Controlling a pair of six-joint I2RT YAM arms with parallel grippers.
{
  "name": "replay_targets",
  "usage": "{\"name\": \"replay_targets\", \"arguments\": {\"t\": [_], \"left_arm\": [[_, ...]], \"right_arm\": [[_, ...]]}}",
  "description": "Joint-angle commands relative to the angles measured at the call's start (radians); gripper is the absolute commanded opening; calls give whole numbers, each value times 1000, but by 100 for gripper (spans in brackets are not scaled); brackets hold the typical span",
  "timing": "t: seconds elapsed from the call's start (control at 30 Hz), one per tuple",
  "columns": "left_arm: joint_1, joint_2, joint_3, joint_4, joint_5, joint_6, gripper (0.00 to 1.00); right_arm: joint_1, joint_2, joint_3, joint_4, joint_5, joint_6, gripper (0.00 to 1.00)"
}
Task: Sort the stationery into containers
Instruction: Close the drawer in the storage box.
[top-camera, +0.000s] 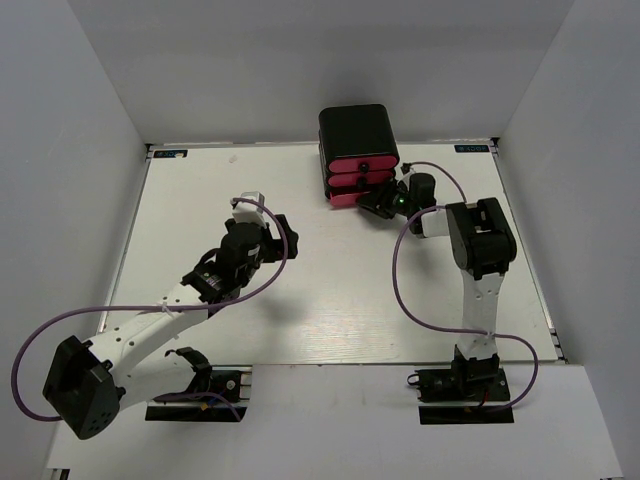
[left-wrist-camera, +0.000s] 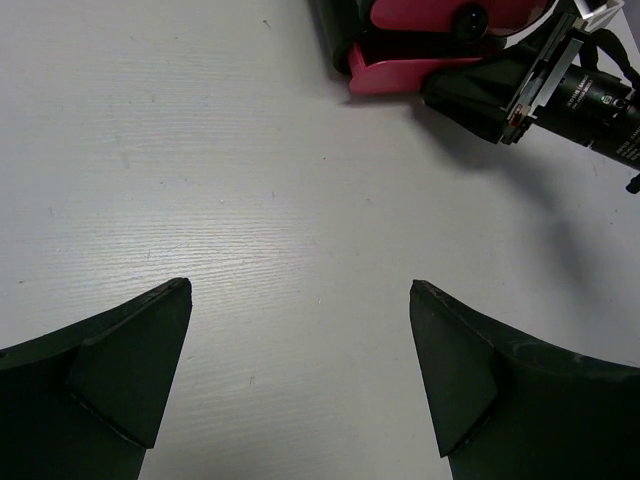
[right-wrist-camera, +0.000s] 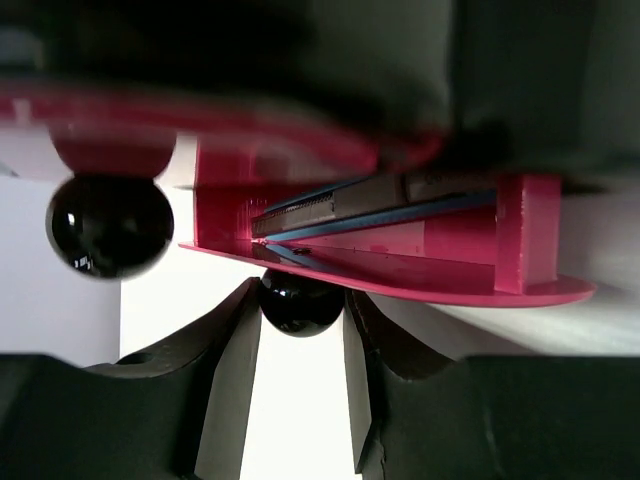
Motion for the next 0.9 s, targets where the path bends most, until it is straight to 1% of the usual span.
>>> {"name": "replay_targets", "arguments": {"t": [0.0, 0.33, 0.5, 0.53, 0.63, 0.77, 0.87], "left_arm": [[-3, -18, 24, 16, 7, -9, 99], [-3, -37, 15, 7, 7, -29, 99], [-3, -18, 35, -2, 16, -29, 99], [-3, -9, 35, -2, 16, -29, 99], [-3, -9, 35, -2, 16, -29, 99], [-3, 0, 35, 7, 25, -29, 99], [-3, 9, 44, 7, 34, -29, 99]], "right_arm": [[3, 15, 83, 60, 6, -37, 22], [3, 72, 166, 40, 22, -31, 24], [5, 89, 189, 45, 37, -13, 30], [2, 88, 190, 46, 39, -10, 30], [2, 88, 186, 54, 37, 10, 35], [0, 71, 141, 72, 34, 55, 42], [-3, 63, 115, 95, 36, 88, 44]]}}
